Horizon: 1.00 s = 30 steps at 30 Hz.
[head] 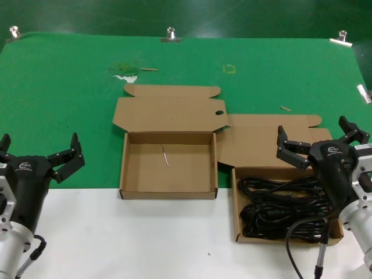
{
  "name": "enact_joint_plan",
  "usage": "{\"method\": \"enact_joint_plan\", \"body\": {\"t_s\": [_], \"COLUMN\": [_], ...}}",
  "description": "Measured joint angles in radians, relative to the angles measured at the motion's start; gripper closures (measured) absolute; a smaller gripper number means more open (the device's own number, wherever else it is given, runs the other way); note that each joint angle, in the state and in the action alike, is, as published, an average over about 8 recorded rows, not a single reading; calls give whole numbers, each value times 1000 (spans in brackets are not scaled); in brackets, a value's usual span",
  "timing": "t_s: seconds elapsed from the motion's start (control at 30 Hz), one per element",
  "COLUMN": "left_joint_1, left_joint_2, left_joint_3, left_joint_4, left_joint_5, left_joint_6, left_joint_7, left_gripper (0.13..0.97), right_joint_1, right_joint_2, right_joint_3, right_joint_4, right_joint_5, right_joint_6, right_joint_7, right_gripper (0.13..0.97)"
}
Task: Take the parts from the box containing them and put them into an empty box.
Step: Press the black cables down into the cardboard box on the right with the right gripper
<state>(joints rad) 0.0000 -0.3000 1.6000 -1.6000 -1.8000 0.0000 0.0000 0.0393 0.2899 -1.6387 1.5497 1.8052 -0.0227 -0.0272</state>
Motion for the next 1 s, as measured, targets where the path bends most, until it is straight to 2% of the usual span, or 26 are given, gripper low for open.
{"method": "enact_joint_plan", "body": {"t_s": [1.0], "left_joint_1": [0], "left_joint_2": [0], "left_joint_3": [0], "left_joint_4": [0], "left_joint_5": [0], "left_joint_6": [0], "left_joint_7": [0], "left_gripper": [132], "right_joint_1": [0], "right_joint_2": [0], "right_joint_3": [0], "right_joint_4": [0], "right_joint_5": [0], "right_joint_6": [0], "right_joint_7": [0], "right_gripper": [129]}}
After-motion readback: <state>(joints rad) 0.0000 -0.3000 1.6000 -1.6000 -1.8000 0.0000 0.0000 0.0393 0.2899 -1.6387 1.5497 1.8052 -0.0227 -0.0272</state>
